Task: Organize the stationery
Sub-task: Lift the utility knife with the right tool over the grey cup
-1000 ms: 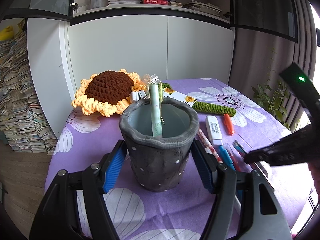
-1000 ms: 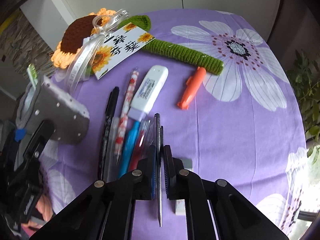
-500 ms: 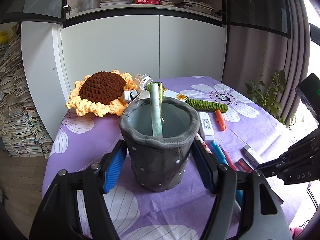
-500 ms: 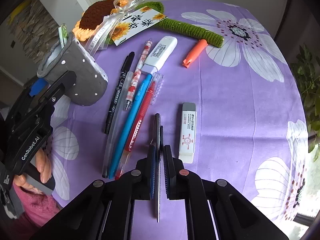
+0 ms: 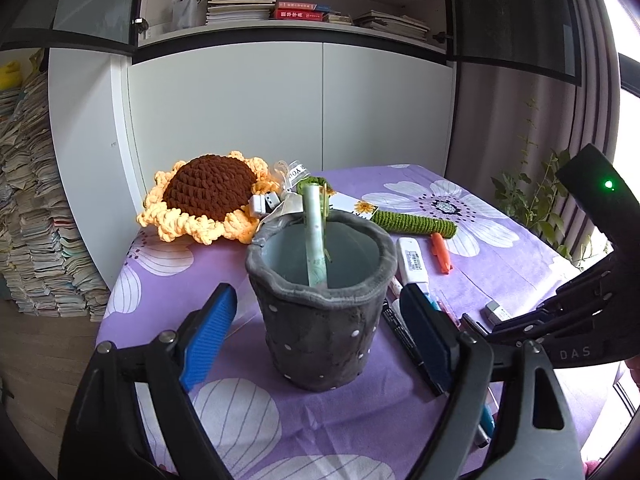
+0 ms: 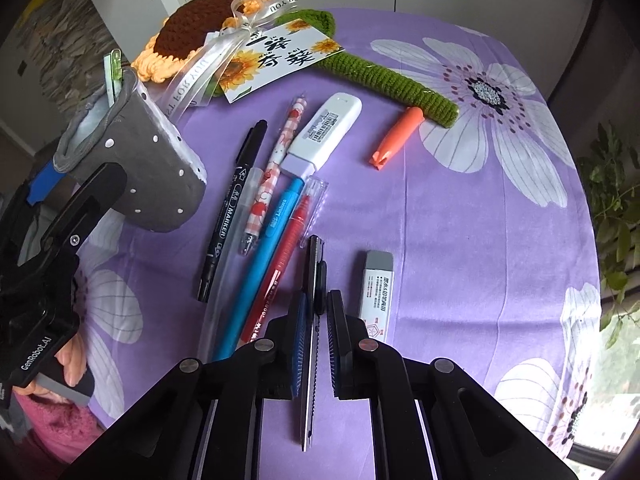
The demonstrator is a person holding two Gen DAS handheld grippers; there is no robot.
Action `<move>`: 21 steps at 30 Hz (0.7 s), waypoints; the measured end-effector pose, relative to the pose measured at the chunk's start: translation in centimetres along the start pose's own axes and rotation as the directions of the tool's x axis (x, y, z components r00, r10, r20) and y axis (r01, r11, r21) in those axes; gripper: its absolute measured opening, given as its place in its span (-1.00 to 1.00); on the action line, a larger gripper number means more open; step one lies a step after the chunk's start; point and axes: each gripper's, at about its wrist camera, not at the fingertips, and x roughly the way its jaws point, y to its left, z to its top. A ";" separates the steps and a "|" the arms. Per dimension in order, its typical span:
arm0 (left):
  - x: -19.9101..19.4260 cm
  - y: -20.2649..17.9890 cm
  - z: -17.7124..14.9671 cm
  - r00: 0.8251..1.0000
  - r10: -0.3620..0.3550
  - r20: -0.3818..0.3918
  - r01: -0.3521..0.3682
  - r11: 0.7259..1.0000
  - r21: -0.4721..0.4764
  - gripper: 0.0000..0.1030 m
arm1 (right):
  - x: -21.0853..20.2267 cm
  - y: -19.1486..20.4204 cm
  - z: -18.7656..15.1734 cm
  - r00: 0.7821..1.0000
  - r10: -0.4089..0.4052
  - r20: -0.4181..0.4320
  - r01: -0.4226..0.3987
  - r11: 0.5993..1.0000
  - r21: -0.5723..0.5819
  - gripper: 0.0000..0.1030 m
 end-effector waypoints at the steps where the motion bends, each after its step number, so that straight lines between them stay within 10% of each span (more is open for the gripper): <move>1: 0.0 0.1 0.1 1.000 0.003 0.001 -0.003 1.000 -0.007 0.61 | 0.0 0.1 0.0 1.000 0.002 -0.002 -0.002 1.000 -0.001 -0.84; 7: -0.1 0.4 0.2 1.000 -0.014 0.012 0.015 0.999 -0.031 0.28 | -1.3 -0.3 0.1 0.999 0.035 0.016 -0.035 0.999 0.012 -0.82; 21: 0.0 -0.2 0.0 1.000 0.013 0.010 -0.013 1.000 0.011 0.29 | 1.0 -0.4 2.3 1.000 -0.004 -0.022 0.004 1.000 0.022 -0.68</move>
